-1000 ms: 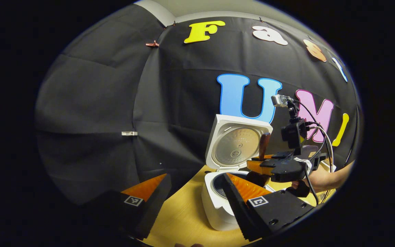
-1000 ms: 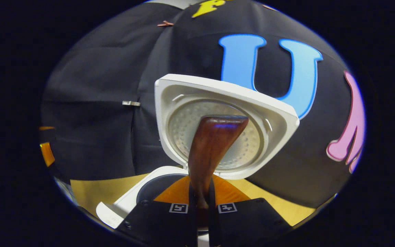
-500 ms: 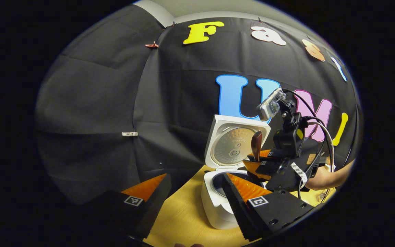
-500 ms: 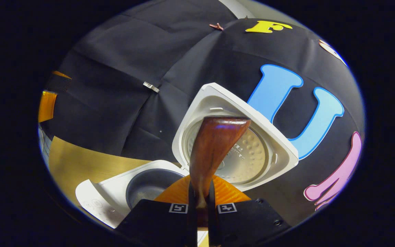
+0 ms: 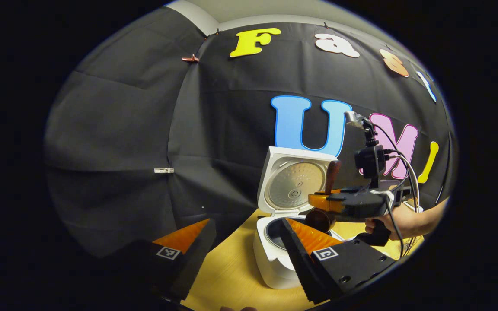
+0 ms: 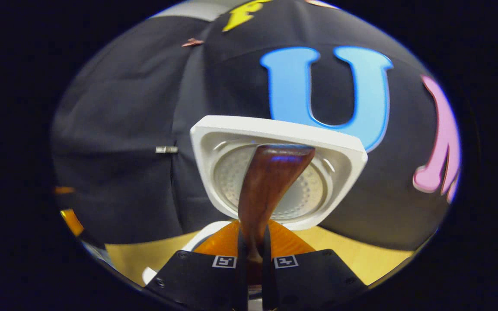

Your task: Close the left gripper, press the button to open the rice cooker; take a wooden spoon from the chopstick holder with the right hand, scoop a spoonful of rice and pour it into the rice cooker, then put the wooden spoon back into the chopstick holder.

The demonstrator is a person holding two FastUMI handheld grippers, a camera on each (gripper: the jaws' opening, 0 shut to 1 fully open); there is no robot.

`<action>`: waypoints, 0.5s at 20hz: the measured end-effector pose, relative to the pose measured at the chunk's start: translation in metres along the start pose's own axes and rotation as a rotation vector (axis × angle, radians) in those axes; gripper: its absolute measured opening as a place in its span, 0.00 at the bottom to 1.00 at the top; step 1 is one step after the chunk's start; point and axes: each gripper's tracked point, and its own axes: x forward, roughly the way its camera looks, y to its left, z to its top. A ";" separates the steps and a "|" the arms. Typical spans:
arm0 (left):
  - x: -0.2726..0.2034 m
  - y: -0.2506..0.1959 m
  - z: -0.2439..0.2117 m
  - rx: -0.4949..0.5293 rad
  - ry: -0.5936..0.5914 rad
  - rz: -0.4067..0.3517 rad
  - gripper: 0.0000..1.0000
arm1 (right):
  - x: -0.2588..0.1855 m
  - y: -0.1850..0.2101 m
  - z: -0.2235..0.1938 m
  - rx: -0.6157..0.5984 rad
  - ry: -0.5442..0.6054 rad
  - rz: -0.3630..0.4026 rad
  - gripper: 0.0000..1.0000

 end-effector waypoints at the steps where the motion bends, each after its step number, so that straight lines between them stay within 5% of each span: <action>1: 0.000 0.000 0.001 0.001 0.000 0.000 0.95 | 0.002 -0.006 0.000 0.089 -0.003 0.002 0.16; 10: 0.003 -0.022 0.008 0.027 -0.004 -0.033 0.95 | -0.015 -0.046 0.016 0.808 -0.071 0.039 0.16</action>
